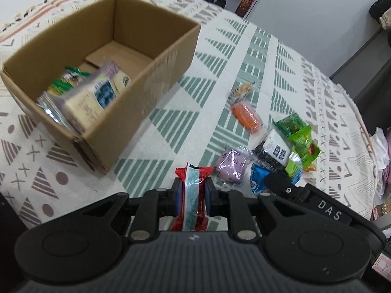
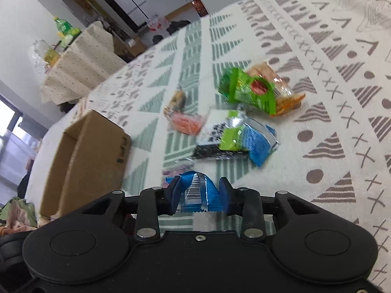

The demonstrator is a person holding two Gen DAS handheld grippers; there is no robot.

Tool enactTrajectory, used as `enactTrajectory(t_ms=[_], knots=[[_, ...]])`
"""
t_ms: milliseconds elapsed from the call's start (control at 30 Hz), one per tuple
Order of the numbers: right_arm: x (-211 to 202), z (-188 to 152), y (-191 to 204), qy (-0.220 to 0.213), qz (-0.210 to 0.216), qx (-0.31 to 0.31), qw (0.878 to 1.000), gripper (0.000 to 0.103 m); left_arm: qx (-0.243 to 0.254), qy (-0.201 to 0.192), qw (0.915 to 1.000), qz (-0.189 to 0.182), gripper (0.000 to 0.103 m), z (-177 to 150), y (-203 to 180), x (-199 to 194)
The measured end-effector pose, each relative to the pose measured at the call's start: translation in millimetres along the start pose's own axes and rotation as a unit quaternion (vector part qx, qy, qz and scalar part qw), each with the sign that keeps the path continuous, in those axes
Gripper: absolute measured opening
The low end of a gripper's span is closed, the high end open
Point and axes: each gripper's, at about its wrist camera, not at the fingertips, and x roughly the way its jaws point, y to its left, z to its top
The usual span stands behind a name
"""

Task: Organize snacks
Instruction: 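Carry both packets over the box and release them inside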

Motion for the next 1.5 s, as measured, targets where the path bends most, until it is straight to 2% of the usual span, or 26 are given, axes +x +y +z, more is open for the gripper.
enactTrajectory(t_ms=[367, 400, 433, 633, 667, 700, 833, 1100, 1167, 1200, 1233, 1300, 1500], knots=[[-28.2, 1.8, 19.0, -0.038, 0.053, -0.009, 0.998, 0.032, 0.025, -0.056, 0.9981, -0.012, 0.018, 16.2, 0.0, -51.3], [-30.5, 2.0, 21.9, -0.044, 0.059, -0.012, 0.997, 0.031, 0.028, -0.061, 0.9977, -0.011, 0.018, 19.2, 0.9, -55.4], [-32.6, 2.1, 25.6, -0.05, 0.066, -0.016, 0.996, 0.026, 0.029, -0.066, 0.9974, -0.011, 0.018, 22.5, 2.0, -59.7], [-39.9, 4.0, 41.6, -0.072, 0.102, -0.034, 0.992, 0.024, 0.03, -0.094, 0.9951, -0.005, 0.018, 40.4, 13.4, -81.7], [-39.9, 4.0, 43.0, -0.072, 0.106, -0.036, 0.991, 0.015, 0.028, -0.098, 0.9947, -0.004, 0.018, 43.1, 15.5, -84.9], [-39.1, 4.7, 44.1, -0.069, 0.111, -0.036, 0.991, 0.0, 0.028, -0.103, 0.9943, -0.003, 0.018, 45.5, 17.8, -87.7], [-37.7, 3.2, 50.4, -0.07, 0.123, -0.039, 0.989, 0.0, 0.022, -0.116, 0.993, 0.002, 0.018, 53.2, 27.4, -95.8], [-27.1, -4.3, 52.0, -0.048, 0.112, -0.036, 0.992, 0.0, 0.002, -0.123, 0.9923, 0.005, 0.018, 61.6, 49.1, -99.0], [-19.1, -6.6, 48.3, -0.032, 0.088, -0.026, 0.995, 0.008, -0.006, -0.125, 0.9921, 0.005, 0.018, 64.3, 56.3, -98.9], [-14.8, -7.5, 46.0, -0.02, 0.078, -0.024, 0.996, 0.019, -0.009, -0.126, 0.992, 0.005, 0.018, 65.1, 59.9, -98.5], [-11.0, -8.9, 43.7, -0.007, 0.071, -0.02, 0.997, 0.04, -0.013, -0.125, 0.992, 0.005, 0.018, 66.2, 63.3, -97.6], [-7.5, -13.0, 41.7, 0.006, 0.057, -0.019, 0.998, 0.057, -0.018, -0.123, 0.9922, 0.005, 0.018, 68.1, 69.4, -95.0], [10.7, -33.2, 52.0, 0.07, 0.016, -0.052, 0.996, 0.058, -0.039, -0.119, 0.9921, 0.004, 0.018, 74.4, 89.1, -88.6]])
